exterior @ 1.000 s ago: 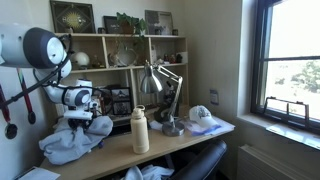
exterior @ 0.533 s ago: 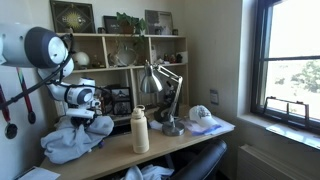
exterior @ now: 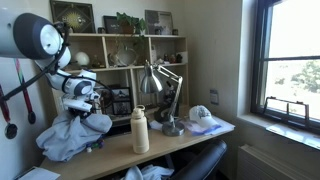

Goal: Pull out the chair then put the sweater on the chair.

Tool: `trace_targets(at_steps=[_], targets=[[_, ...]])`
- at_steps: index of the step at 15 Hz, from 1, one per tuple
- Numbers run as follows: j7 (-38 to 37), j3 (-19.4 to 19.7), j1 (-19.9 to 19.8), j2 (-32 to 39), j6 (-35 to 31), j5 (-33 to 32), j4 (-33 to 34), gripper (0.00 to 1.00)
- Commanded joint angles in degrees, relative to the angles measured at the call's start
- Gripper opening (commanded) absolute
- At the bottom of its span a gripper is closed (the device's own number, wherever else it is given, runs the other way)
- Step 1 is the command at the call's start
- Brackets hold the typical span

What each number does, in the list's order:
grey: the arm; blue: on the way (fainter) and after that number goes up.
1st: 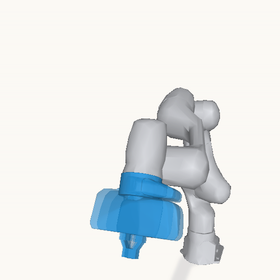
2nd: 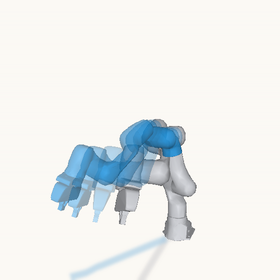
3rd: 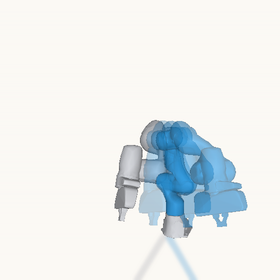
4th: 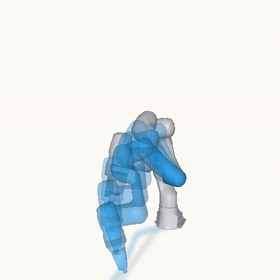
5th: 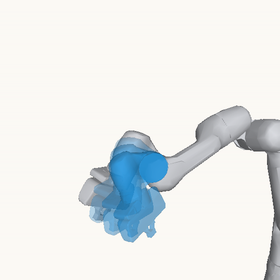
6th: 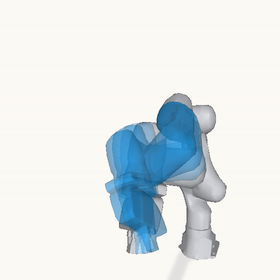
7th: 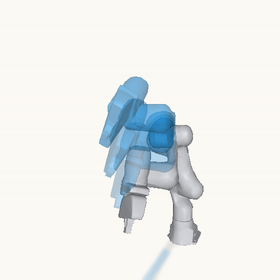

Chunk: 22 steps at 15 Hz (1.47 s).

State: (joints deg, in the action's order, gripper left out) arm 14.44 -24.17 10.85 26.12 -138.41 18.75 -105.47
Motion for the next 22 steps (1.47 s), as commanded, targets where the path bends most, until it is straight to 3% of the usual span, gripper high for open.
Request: trace_targets(at_steps=[1,4,7,9,12,16,22], targets=[[2.61,-1.56,-2.60,-10.35,2.38,5.86,-6.40,0.07],[5.24,-1.30,-3.40,-16.95,3.11,11.94,-9.88,0.07],[10.75,-0.36,-3.69,-23.51,3.33,23.75,-12.54,0.07],[14.29,1.69,-2.75,-28.14,5.19,31.18,-13.75,0.07],[16.04,5.46,-0.95,-35.37,8.54,36.62,-15.74,0.07],[11.11,10.40,0.28,-45.28,13.59,34.14,-17.88,0.07],[0.41,17.89,-1.55,-57.75,28.10,29.04,-19.97,0.06]])
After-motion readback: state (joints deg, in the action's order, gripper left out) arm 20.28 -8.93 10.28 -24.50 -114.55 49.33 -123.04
